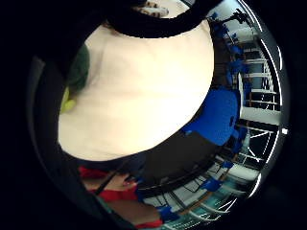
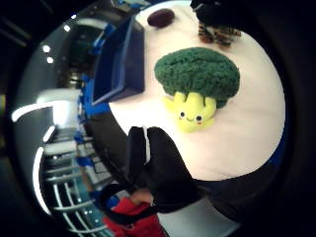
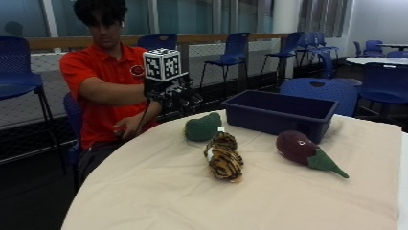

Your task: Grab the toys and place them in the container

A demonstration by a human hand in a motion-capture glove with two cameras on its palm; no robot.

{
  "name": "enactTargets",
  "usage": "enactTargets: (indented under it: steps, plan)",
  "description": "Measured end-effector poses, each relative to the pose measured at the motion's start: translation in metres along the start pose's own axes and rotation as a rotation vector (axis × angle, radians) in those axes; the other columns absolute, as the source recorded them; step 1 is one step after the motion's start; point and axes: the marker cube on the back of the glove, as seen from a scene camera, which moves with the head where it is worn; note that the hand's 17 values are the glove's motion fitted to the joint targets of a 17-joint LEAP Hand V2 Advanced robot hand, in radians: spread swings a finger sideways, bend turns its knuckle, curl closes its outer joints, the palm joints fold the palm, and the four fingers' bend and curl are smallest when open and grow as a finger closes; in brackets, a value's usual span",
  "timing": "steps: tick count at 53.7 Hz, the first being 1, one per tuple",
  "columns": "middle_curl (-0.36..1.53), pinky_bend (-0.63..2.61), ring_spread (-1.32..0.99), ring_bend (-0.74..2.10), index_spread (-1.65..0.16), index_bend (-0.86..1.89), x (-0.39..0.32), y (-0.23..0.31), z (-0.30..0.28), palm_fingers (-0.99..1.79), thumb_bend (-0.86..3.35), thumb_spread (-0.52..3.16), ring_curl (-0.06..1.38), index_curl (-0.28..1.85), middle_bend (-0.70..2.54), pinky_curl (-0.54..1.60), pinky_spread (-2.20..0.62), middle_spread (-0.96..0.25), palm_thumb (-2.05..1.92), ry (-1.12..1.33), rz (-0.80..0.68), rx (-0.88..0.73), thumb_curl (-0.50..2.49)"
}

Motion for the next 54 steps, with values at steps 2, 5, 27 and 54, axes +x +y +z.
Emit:
enactTargets:
  steps: [2, 5, 27, 54]
  plan:
    - [0.04, 0.44, -0.02, 0.11, -0.17, 0.24, 0.001, 0.000, 0.000, 0.07, -0.04, 0.51, -0.01, 0.06, 0.18, 0.10, 0.02, -0.06, -0.06, -0.005, 0.000, 0.000, 0.01]
    - [0.07, 0.48, -0.02, 0.13, -0.22, 0.26, 0.002, 0.000, 0.001, 0.05, -0.04, 0.69, 0.00, 0.10, 0.19, 0.13, 0.03, -0.08, -0.06, -0.021, 0.000, 0.000, 0.03]
    - [0.21, 0.57, -0.03, 0.17, -0.34, 0.27, -0.022, -0.021, 0.025, -0.03, -0.06, 1.12, 0.05, 0.24, 0.19, 0.24, 0.04, -0.11, -0.08, -0.090, -0.072, -0.001, 0.12]
    - [0.21, 1.06, 0.00, 0.16, -0.35, 0.12, -0.051, -0.057, 0.086, -0.14, -0.06, 1.08, 0.10, 0.25, 0.12, 0.40, 0.10, -0.08, -0.07, -0.026, -0.039, -0.137, 0.17]
